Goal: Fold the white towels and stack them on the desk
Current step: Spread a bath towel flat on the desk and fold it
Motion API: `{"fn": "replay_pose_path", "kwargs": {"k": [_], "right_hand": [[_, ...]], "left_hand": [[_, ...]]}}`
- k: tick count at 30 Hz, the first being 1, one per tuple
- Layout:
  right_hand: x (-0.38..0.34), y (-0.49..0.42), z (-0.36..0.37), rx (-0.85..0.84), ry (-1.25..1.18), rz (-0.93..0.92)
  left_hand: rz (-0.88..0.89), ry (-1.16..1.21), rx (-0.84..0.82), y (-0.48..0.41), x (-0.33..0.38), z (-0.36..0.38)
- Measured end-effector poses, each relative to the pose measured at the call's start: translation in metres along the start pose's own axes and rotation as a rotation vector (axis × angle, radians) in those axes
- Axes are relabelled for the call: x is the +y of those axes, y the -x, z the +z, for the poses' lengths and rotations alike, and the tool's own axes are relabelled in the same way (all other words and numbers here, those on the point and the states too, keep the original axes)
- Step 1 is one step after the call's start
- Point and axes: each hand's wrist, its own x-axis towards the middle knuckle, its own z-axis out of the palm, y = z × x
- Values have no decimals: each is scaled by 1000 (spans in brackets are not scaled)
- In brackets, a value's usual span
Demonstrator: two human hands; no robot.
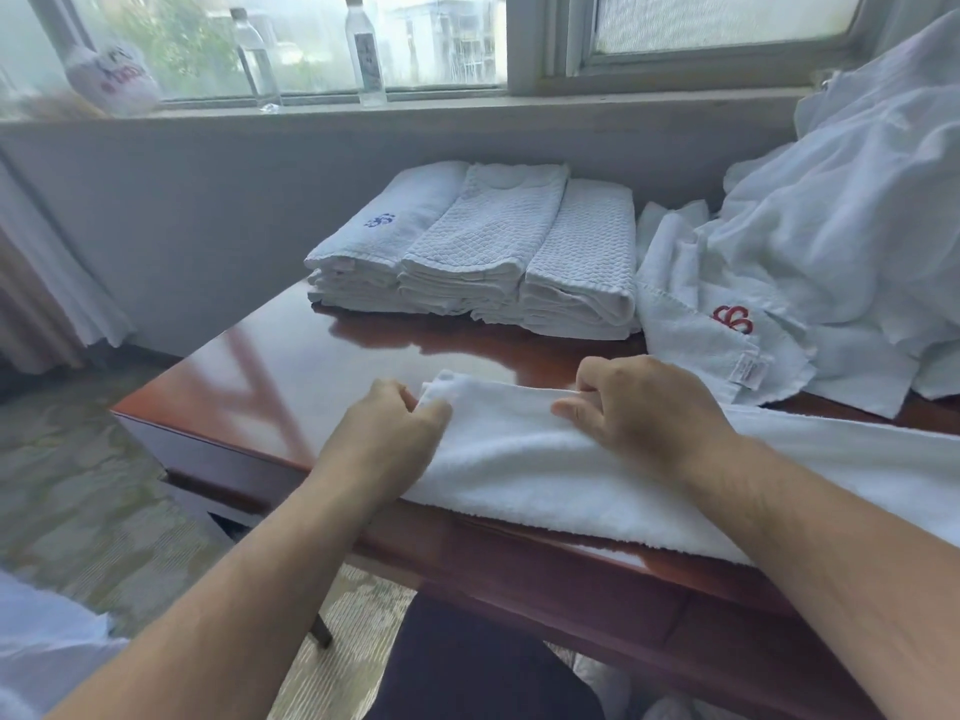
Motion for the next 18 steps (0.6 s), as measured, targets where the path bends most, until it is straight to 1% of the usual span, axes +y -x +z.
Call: {"fn": "replay_pose_path", "kwargs": {"k": [2, 3, 5, 8, 11, 15, 17, 18], "right_hand": [[1, -4, 3, -21, 24, -13], [4, -5, 3, -27, 39, -1], [9, -9, 4, -48, 91, 52], [15, -18, 3, -137, 136, 126], [19, -24, 8, -169, 49, 101], [28, -20, 13, -103, -100, 104], [33, -19, 13, -118, -148, 113], [33, -19, 13, -140, -168, 113]], "left_hand": [[25, -149, 25, -5, 5, 5], [37, -188, 35, -7, 7, 8], [43, -195, 58, -6, 6, 13], [73, -196, 121, -4, 3, 16], [87, -231, 159, -5, 3, 18], [80, -291, 193, -3, 5, 16], [85, -335, 224, 1, 8, 16], [106, -354, 265, 4, 10, 15]]}}
